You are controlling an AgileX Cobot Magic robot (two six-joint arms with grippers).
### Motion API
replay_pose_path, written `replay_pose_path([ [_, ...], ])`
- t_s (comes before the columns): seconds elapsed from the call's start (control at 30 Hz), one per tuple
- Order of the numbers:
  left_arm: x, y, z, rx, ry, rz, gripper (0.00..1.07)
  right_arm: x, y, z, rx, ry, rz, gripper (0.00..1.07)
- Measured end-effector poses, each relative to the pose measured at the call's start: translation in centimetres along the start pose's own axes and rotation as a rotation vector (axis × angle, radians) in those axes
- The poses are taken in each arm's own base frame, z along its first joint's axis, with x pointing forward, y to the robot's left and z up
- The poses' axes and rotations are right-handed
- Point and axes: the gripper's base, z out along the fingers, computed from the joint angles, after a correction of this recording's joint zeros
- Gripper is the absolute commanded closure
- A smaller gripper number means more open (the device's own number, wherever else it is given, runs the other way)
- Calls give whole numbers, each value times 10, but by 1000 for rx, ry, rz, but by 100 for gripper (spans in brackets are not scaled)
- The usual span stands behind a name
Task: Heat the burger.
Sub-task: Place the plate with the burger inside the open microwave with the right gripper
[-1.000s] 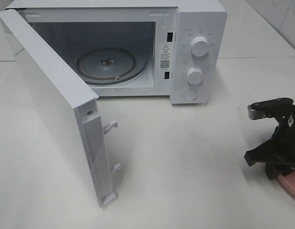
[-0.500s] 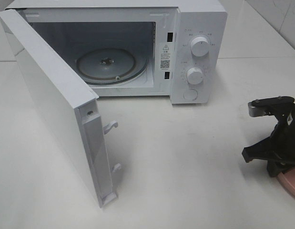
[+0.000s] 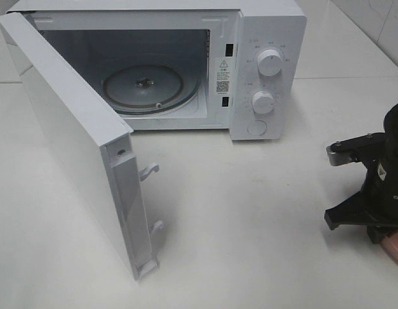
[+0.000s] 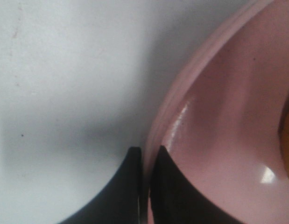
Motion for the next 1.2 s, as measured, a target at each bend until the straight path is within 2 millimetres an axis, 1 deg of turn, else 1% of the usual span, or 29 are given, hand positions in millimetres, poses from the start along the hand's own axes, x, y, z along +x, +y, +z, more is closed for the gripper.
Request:
replay_pose_path([
  [0.3, 0, 0, 0, 0, 0, 0, 6, 4, 7, -3, 105, 0, -10, 107],
  [0.37, 0, 0, 0, 0, 0, 0, 6, 6, 8, -11, 125, -24, -9, 107],
  [0.4, 0, 0, 0, 0, 0, 0, 6, 6, 8, -11, 125, -24, -9, 107],
  [0.5, 0, 0, 0, 0, 0, 0, 6, 9, 9, -20, 146, -41, -23, 107],
  [0.63, 0, 0, 0, 0, 0, 0, 6, 11, 9, -25, 171, -38, -38, 107],
  [0.8, 0, 0, 0, 0, 0, 0, 6, 17, 11, -38, 207, -54, -72, 107],
  [0.93, 0, 0, 0, 0, 0, 0, 6, 20, 13, -43, 227, -59, -92, 107],
  [1.03, 0, 0, 0, 0, 0, 0, 6, 25, 18, -52, 240, -71, -121, 107],
  [1.07, 0, 0, 0, 0, 0, 0, 6, 25, 18, -52, 240, -71, -121, 107],
  [1.13, 0, 0, 0, 0, 0, 0, 6, 30, 23, -59, 247, -89, -146, 107],
  [1.17, 0, 0, 0, 0, 0, 0, 6, 30, 23, -59, 247, -89, -146, 107],
  [1.2, 0, 0, 0, 0, 0, 0, 6, 33, 26, -64, 252, -101, -164, 107],
])
